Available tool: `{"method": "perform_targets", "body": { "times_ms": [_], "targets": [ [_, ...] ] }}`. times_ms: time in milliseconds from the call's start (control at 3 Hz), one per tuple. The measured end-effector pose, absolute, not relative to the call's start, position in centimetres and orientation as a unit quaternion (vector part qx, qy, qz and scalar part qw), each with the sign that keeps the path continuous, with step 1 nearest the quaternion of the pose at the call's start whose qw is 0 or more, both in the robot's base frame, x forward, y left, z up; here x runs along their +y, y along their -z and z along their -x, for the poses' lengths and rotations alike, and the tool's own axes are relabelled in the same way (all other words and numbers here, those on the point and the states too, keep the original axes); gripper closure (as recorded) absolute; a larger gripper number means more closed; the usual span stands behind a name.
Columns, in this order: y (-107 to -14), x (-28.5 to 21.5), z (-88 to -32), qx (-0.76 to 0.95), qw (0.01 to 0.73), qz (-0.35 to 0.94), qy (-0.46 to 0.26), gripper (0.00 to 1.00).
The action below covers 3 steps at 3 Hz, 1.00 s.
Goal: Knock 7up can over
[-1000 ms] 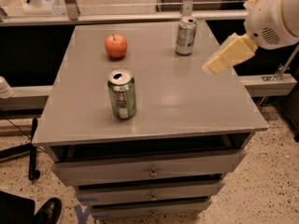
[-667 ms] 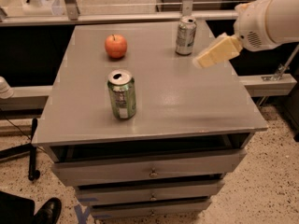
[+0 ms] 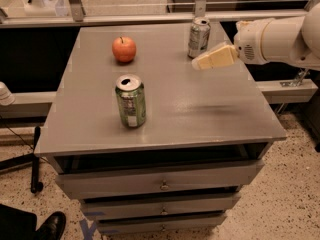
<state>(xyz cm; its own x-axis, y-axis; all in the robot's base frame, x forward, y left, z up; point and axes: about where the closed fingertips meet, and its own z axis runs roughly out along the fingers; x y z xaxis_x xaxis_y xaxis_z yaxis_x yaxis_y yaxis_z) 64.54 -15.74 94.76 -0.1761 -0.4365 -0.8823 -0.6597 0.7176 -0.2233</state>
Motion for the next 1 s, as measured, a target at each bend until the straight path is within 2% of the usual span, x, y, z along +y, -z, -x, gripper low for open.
{"method": "perform_targets", "body": {
  "times_ms": [667,1000],
  "targets": [
    [-94.0,-15.8,-64.9,0.761,0.541,0.335,-0.123,0.0],
    [-92.7,-16.3,-66.3,0.752,0.572,0.288,-0.154,0.0]
  ]
}}
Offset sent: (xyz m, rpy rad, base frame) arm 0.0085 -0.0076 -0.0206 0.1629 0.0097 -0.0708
